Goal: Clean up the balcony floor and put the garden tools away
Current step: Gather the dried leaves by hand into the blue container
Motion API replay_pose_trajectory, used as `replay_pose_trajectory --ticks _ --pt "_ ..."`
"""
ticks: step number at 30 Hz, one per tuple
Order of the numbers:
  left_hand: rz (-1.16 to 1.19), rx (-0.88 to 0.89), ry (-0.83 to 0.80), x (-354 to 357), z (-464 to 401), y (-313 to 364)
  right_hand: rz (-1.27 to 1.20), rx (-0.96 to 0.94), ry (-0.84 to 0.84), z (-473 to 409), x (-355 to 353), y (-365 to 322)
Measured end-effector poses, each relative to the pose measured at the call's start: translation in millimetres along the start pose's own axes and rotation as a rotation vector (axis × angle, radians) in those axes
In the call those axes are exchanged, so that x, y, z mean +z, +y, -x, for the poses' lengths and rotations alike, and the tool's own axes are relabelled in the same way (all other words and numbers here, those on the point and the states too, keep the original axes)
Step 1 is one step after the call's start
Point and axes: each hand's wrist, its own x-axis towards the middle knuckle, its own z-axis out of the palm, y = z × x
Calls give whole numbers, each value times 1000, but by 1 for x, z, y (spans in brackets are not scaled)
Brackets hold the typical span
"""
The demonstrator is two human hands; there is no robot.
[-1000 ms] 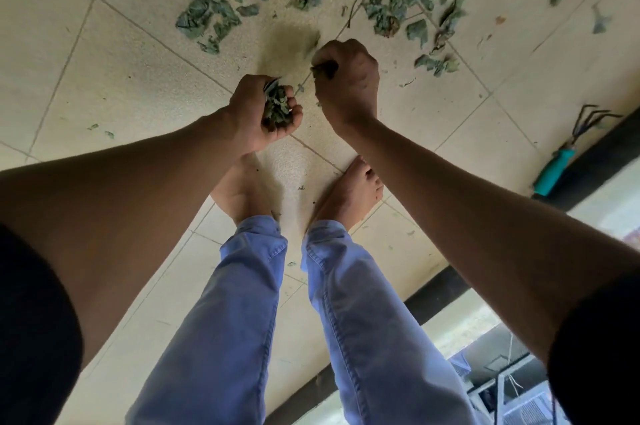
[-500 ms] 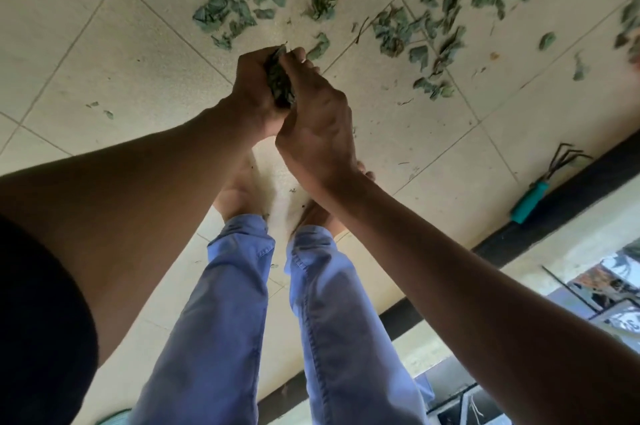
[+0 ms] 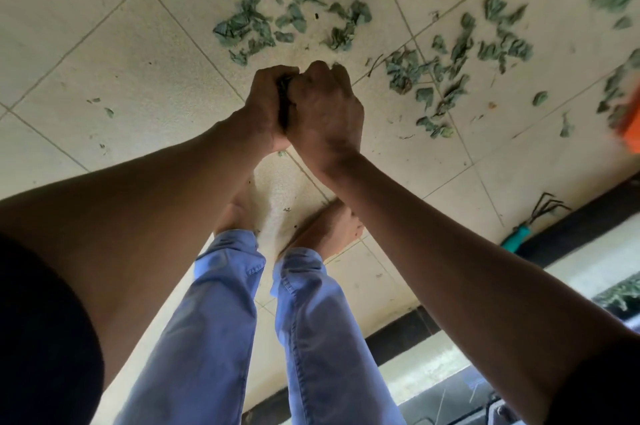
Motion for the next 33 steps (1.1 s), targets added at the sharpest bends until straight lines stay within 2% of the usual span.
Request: replay_pose_trajectory --ticks 3,6,11,17,24,28,33 --pt "24 15 51 -1 -5 4 99 -67 23 -5 -1 0" --pt "102 46 50 -2 -9 10 67 -112 30 -9 -12 3" --pt "224 74 72 -4 -28 18 164 -75 23 -35 -10 45" --pt "157 40 32 -13 -35 13 221 -26 -154 -92 16 96" --pt "103 33 6 -25 -29 3 310 -83 -295 -108 16 90" --pt "99 30 21 -29 -27 -3 291 -117 -282 -92 22 95" --pt "70 23 29 -34 -27 -10 219 -294 -285 -76 36 105"
